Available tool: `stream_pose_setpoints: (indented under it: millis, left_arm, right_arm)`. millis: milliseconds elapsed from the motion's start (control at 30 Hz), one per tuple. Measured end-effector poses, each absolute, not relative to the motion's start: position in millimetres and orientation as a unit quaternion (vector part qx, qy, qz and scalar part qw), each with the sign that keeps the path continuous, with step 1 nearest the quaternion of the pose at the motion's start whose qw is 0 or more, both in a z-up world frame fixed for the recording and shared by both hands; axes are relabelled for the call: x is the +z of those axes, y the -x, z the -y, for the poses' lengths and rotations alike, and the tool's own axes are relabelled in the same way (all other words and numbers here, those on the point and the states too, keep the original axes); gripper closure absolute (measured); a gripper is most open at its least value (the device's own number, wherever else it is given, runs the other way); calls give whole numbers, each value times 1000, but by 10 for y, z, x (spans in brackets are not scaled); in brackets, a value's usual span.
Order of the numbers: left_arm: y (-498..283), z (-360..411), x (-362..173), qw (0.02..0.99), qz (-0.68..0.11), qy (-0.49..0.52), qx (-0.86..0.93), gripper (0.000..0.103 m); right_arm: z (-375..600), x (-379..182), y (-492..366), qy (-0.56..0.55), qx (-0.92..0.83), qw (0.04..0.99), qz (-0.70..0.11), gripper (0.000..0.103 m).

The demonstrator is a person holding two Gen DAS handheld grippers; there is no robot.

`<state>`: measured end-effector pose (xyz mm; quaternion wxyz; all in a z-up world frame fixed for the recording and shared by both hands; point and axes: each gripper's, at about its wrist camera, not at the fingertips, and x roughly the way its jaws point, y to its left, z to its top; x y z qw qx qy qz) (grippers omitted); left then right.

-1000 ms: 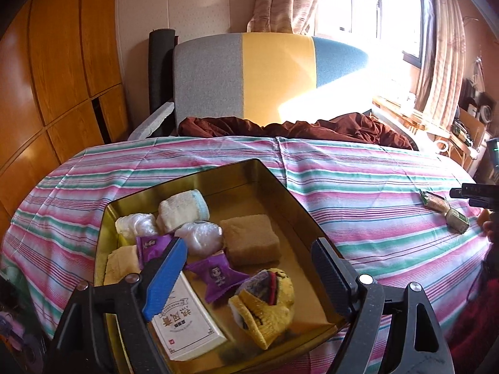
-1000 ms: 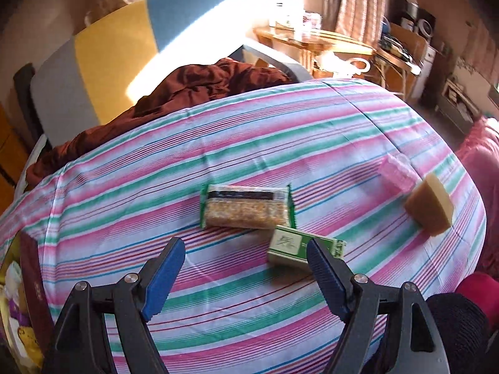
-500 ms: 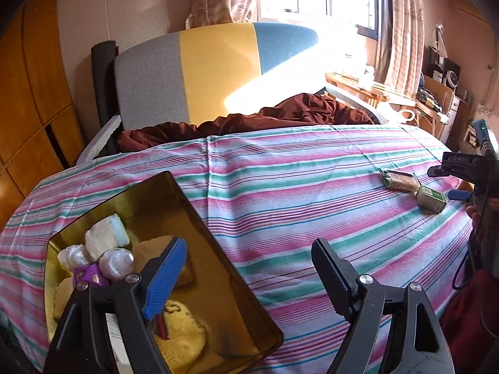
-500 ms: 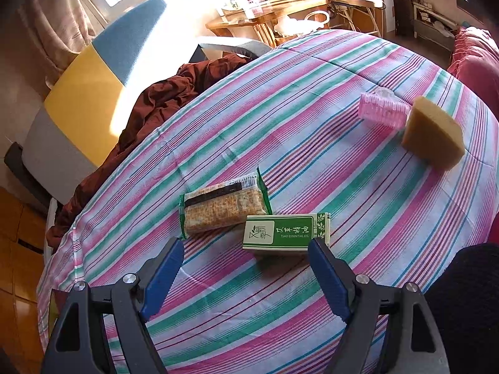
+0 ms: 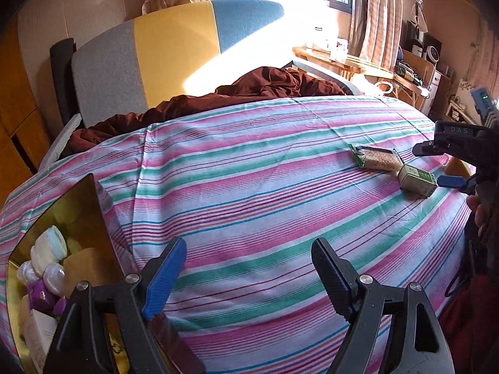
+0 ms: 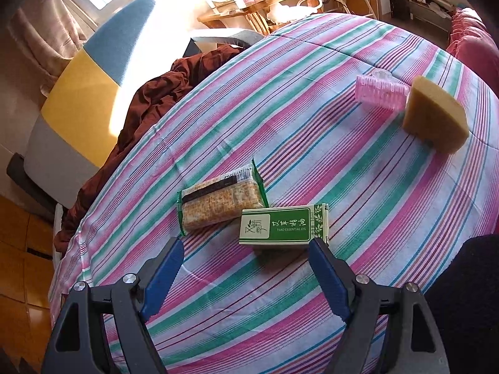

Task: Organize objects
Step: 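Move both open tools back toward the cracker packet and green box, then grasp the cracker packet with the left tool while the right tool grasps the green box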

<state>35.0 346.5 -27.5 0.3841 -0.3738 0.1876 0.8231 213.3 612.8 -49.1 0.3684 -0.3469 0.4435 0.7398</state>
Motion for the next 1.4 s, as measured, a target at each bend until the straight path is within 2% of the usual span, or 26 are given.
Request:
stream_pose_setpoints:
  millis: [200,333,500,600,700,900,1167,1267,1400]
  left_arm:
    - [-349,-3597,-435,393,-197,389,809,20]
    - [-308,-3640,-537,394,-191,410,800,20]
    - [-302,-3668,-578,396,-195,416,795,20]
    - [-280,-3707,-584,396,-195,421,792,20]
    - [-285,-3756,-581,398,-199,419,791,20]
    - [-308,-3888,-532,411,-201,418,785,20]
    - [-210,-4214,-434,416,-208,407,786,20]
    - [-233,-4475,-393,432,-238,371,787,22]
    - [-312,-4929,-446,501,-309,318,743,26]
  right_arm:
    - [-6547,-331,-2121,396,745,402,-356,18]
    - [-6859,-580,-2021,445,719,382,-373,18]
    - [-6725,-829,-1779,506,706,317,-380,18]
    - [-6499,-842,-1683,515,724,265,-376,18]
    - [-6405,-792,-1670,509,738,261,-357,18]
    - [-6379,-894,-1654,513,737,201,-393,19]
    - [-6753,-818,-2203,403,717,313,-475,19]
    - [-6805,-835,-2292,389,708,325,-492,19]
    - [-6807,-826,-2338,381,707,326,-498,19]
